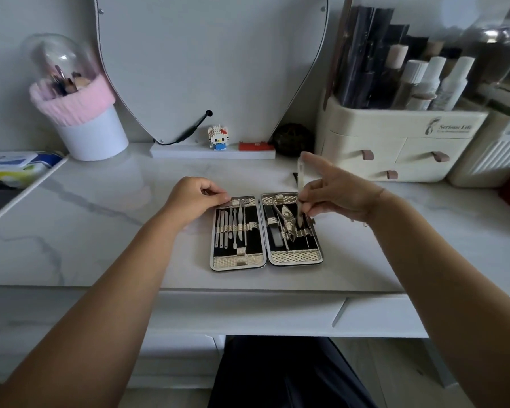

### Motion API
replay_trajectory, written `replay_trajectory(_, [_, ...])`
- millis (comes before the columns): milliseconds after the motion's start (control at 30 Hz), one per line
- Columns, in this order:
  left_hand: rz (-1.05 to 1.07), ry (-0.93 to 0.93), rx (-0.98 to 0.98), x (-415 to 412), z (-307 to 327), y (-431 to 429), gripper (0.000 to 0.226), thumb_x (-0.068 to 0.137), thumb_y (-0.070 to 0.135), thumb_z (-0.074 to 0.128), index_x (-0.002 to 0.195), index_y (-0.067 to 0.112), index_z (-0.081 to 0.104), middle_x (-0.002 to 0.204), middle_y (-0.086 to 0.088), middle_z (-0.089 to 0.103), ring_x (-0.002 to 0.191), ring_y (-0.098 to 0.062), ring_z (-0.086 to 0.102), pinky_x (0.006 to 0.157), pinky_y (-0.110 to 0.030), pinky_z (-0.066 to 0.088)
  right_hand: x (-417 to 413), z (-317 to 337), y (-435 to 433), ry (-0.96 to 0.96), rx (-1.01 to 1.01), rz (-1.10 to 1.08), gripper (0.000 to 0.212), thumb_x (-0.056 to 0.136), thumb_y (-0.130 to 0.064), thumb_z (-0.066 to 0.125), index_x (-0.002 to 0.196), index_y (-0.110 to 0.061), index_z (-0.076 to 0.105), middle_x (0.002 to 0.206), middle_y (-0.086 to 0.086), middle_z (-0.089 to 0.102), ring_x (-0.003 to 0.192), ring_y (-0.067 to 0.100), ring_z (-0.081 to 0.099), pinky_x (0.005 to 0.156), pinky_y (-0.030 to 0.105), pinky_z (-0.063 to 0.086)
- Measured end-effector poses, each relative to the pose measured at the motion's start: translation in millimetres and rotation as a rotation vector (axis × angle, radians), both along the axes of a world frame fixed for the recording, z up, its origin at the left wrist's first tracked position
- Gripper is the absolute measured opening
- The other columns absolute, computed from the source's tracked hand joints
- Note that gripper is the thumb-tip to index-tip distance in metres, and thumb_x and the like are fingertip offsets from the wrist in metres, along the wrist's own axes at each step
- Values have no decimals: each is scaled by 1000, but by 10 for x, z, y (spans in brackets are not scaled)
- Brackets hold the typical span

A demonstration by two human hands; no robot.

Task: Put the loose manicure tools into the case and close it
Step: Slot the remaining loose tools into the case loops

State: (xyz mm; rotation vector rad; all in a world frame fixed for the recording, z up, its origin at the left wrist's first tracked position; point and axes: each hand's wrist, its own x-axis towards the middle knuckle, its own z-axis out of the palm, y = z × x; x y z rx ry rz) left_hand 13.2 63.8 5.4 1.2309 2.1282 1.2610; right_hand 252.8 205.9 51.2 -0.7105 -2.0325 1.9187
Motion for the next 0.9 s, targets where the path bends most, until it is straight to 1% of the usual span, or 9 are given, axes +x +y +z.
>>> replay_trajectory(67, [5,0,-3,-9,-5,5,9,72,22,80,75,23,71,76,6,69,71,-9,58,76,-27,46,-188,-10,-62,-5,-17,57,90,83,13,55,147,-31,9,64,12,63,59,20,65,56,25,56])
replay_trajectory(233, [9,18,-16,-48,-19,13,9,70,28,81,73,26,73,76,7,71,76,-12,62,81,-33,50,-541,-12,-70,5,-36,111,82,83,14,55,143,-28,19,64,13,65,59,22,67,54,26,57])
replay_trajectory(333, [11,27,-24,-65,-33,24,9,69,29,81,70,27,73,75,8,71,79,-14,65,82,-37,52,-678,-3,-36,32,-15,58,69,83,12,56,138,-19,28,62,13,65,55,21,66,55,29,59])
replay_trajectory(400, [15,26,-25,-76,-46,26,9,68,30,82,68,29,73,73,9,71,80,-16,66,84,-40,53,-754,-9,-1,43,29,-6,58,84,8,58,133,-12,34,59,12,64,49,18,64,49,25,56])
replay_trajectory(467, [17,24,-22,-81,-53,26,10,68,30,82,66,30,73,71,10,70,78,-15,65,84,-40,53,-814,-43,30,26,81,-54,52,83,5,61,129,-10,39,58,10,65,47,17,63,46,23,53])
replay_trajectory(567, [15,24,-14,-85,-55,31,9,68,29,81,66,30,72,71,10,70,78,-14,65,84,-39,53,-870,-131,65,-32,186,-61,48,81,0,66,122,-14,46,66,13,66,62,31,59,50,30,48])
replay_trajectory(633, [1,46,-18,-89,-51,32,8,69,31,81,70,30,73,75,10,71,81,-14,65,84,-38,53,-893,-172,88,-56,229,-66,47,81,-1,67,120,-15,47,68,13,66,68,33,54,50,31,44])
replay_trajectory(800, [-5,48,-18,-93,-51,34,9,70,31,80,74,26,74,78,9,72,83,-13,65,85,-36,52,-912,-191,150,-101,242,-14,45,80,-1,68,120,-13,49,59,8,65,55,26,50,46,27,40])
replay_trajectory(900, [7,35,-13,-89,-55,42,9,69,30,81,72,27,73,75,10,71,78,-11,63,83,-35,51,-925,-175,147,-146,262,55,35,81,0,67,113,-6,55,59,6,66,48,18,53,42,22,40])
